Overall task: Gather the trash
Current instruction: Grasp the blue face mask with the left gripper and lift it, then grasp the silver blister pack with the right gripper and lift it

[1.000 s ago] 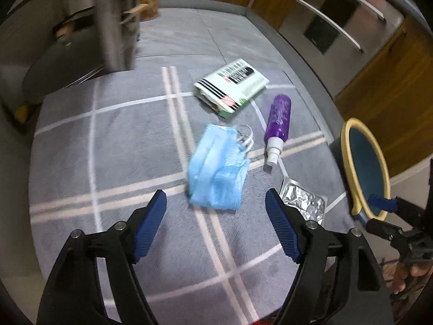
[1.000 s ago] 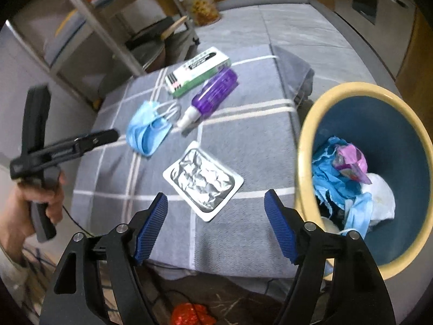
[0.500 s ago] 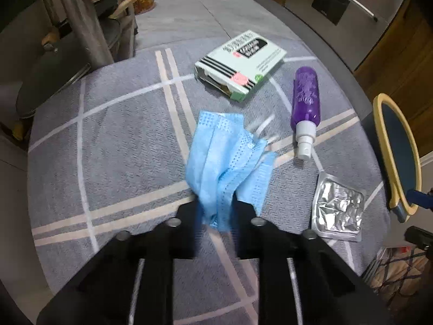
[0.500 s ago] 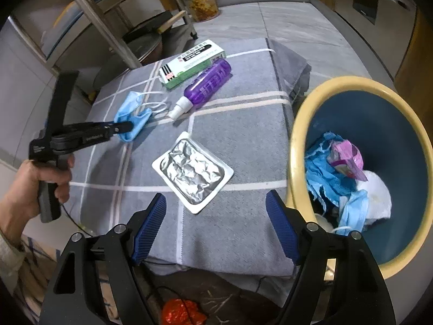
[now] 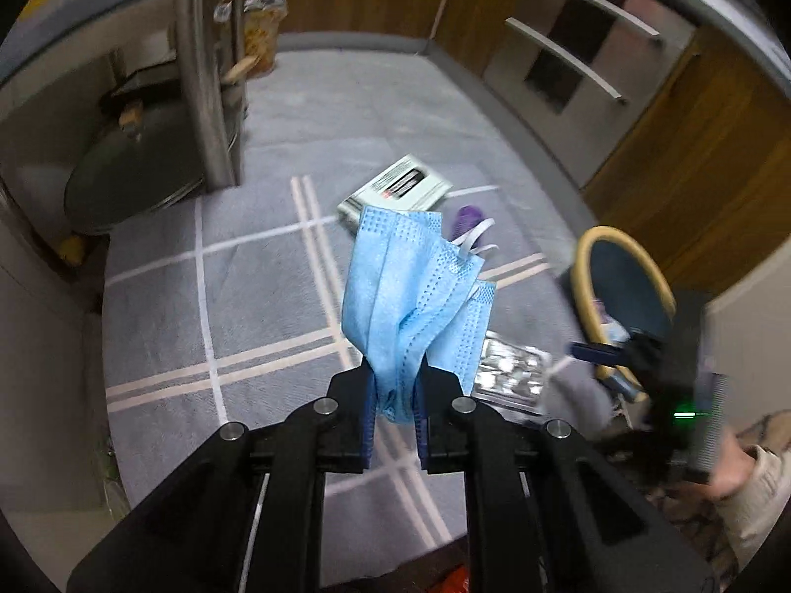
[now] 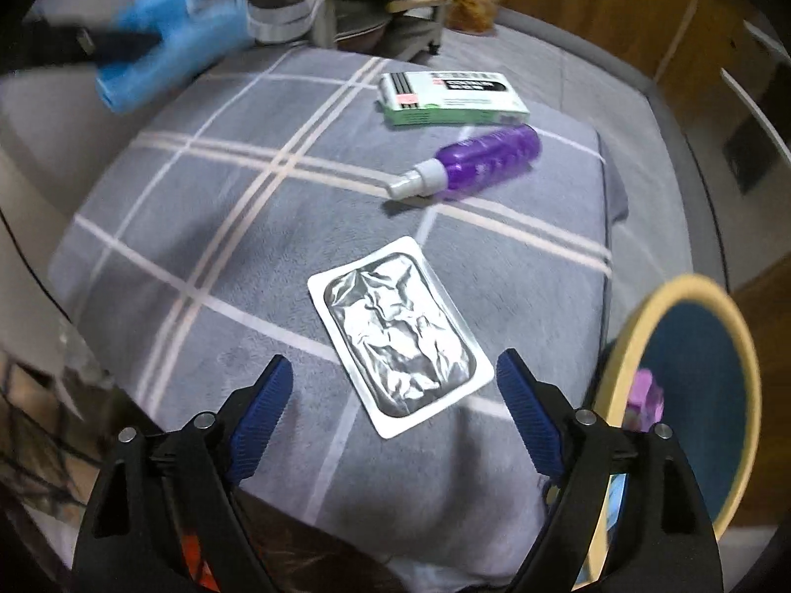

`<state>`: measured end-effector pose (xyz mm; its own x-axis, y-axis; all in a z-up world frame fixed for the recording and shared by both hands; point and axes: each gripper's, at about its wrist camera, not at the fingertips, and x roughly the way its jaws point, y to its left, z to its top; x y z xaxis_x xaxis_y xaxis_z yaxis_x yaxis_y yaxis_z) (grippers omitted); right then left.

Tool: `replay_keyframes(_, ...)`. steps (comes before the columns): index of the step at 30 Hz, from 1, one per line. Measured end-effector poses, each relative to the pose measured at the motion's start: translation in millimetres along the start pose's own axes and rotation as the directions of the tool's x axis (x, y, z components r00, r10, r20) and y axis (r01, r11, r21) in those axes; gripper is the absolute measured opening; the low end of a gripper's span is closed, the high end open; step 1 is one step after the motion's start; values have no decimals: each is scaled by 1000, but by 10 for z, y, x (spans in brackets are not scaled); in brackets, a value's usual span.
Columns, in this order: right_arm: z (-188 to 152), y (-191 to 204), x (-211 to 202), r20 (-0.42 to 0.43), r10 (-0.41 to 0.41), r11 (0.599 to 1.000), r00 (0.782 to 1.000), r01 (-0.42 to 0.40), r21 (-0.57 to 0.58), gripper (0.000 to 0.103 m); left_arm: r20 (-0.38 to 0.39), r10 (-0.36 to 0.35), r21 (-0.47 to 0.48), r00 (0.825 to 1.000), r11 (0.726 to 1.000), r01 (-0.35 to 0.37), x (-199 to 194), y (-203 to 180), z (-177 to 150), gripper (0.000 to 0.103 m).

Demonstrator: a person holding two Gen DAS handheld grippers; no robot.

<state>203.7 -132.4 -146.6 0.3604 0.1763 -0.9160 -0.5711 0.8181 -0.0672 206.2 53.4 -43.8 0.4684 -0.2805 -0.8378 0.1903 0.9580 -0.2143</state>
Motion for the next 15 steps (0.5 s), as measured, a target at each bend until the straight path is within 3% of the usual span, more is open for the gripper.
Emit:
replay_keyframes(6, 53, 67, 168, -25, -21, 998, 999, 20, -52, 88, 44, -64, -25, 997, 998, 65, -222, 19, -60, 12)
replay_keyframes(15, 99, 74, 369, -57, -30, 997, 998, 26, -67, 88, 43, -75, -71, 996, 994, 78, -156, 156, -54, 12)
